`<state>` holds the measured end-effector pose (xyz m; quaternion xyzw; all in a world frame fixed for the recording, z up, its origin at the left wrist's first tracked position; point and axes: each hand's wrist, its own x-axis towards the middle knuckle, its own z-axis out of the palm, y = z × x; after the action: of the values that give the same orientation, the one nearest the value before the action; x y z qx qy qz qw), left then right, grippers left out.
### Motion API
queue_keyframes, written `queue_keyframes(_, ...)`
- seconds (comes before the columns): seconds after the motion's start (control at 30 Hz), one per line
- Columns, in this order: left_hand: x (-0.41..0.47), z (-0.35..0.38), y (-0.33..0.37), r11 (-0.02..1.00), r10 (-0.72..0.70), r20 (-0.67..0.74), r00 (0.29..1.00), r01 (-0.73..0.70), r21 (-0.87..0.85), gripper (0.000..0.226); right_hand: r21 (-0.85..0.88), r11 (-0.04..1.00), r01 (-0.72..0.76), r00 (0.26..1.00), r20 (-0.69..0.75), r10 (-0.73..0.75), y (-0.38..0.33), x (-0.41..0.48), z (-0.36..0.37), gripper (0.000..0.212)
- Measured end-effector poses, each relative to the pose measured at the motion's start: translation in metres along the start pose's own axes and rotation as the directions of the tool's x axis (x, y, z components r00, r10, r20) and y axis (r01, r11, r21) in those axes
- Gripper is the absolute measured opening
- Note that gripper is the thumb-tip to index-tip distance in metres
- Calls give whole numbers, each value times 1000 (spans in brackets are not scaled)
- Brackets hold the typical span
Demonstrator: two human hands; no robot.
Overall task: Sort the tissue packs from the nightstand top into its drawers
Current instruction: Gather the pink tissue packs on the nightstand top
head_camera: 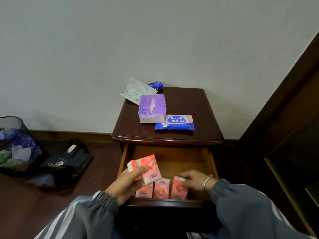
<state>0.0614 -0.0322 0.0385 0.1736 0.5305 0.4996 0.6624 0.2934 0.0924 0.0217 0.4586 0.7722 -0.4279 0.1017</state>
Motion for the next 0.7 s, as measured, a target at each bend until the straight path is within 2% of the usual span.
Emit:
queue_keyframes(0.07,2,10,0,997,1,-13,1000,0,74,58,-27,999,-32,995,-100,30,-2,8,11,61)
queue_keyframes(0.13,4,16,0,992,-4,-37,999,8,129,52,-77,996,-50,972,-232,31,-7,13,16,62)
queue_keyframes(0.23,5,18,0,987,-14,-44,999,21,160,52,-271,962,-34,985,-171,-13,-14,16,24,35)
queue_keyframes(0.3,5,17,0,985,-18,-54,998,27,168,53,-301,953,-39,986,-168,-13,-16,12,22,40)
queue_keyframes(0.33,6,17,0,985,-24,-51,998,32,168,54,-236,971,-37,976,-218,-16,-18,8,18,43)
queue_keyframes(0.37,7,17,0,985,-33,-40,999,39,167,57,-66,998,-6,962,-271,-12,-21,4,14,43)
queue_keyframes(0.4,7,18,0,985,-44,-22,999,47,166,59,190,981,48,958,-288,9,-25,0,10,39)
queue_keyframes(0.43,8,20,0,983,-54,6,999,52,178,61,445,891,87,969,-245,28,-30,-4,7,36)
queue_keyframes(0.47,9,24,0,977,-61,38,997,52,208,62,610,787,93,984,-175,19,-35,-8,7,33)
queue_keyframes(0.53,12,32,-2,956,-73,92,993,44,289,59,619,778,108,992,-118,-44,-37,-10,8,22)
queue_keyframes(0.6,14,41,-3,935,-53,93,994,16,355,44,625,769,139,987,-151,-56,-32,-7,9,20)
queue_keyframes(0.63,15,45,-3,925,-15,58,998,-8,379,36,667,732,138,985,-171,-30,-28,-7,7,19)
queue_keyframes(0.7,19,46,0,904,79,-103,992,-27,426,32,774,621,124,971,-223,83,-17,-6,1,20)
